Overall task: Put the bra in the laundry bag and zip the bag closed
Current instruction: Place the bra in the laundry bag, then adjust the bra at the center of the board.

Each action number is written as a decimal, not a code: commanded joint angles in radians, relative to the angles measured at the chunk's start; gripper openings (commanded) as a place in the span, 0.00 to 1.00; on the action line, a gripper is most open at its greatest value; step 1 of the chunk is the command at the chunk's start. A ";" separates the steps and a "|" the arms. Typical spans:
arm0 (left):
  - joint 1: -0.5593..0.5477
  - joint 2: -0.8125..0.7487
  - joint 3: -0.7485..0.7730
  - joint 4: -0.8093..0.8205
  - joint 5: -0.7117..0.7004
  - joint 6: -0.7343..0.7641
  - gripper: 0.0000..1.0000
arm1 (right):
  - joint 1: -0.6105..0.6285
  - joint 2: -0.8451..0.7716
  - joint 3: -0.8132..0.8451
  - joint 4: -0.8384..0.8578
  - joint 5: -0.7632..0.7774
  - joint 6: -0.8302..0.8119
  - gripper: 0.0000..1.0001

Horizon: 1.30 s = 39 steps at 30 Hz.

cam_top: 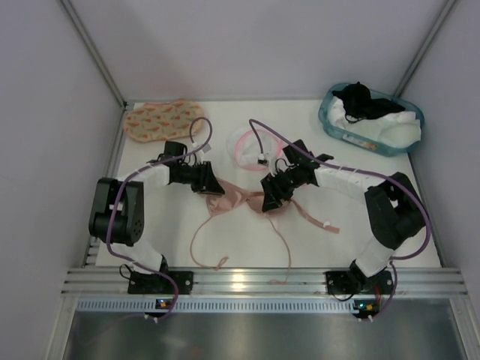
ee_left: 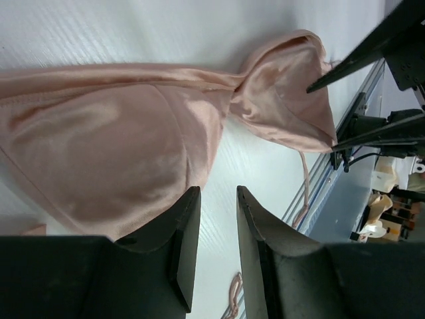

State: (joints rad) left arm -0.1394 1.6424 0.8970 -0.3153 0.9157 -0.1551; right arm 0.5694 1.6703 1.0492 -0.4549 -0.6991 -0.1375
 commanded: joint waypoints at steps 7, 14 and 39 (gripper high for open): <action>-0.048 0.267 0.106 0.108 -0.230 -0.127 0.31 | -0.034 -0.015 0.118 -0.111 0.001 -0.114 0.63; -0.043 0.228 0.071 0.015 -0.416 -0.040 0.27 | -0.088 -0.058 0.195 -0.246 0.003 -0.181 0.63; 0.038 -0.141 0.126 -0.231 -0.822 0.174 0.43 | -0.308 -0.371 -0.014 -0.390 0.268 -0.266 0.68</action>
State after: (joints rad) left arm -0.1013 1.4403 0.9806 -0.5114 0.1799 0.0036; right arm 0.2825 1.3602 1.0679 -0.8497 -0.5079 -0.4000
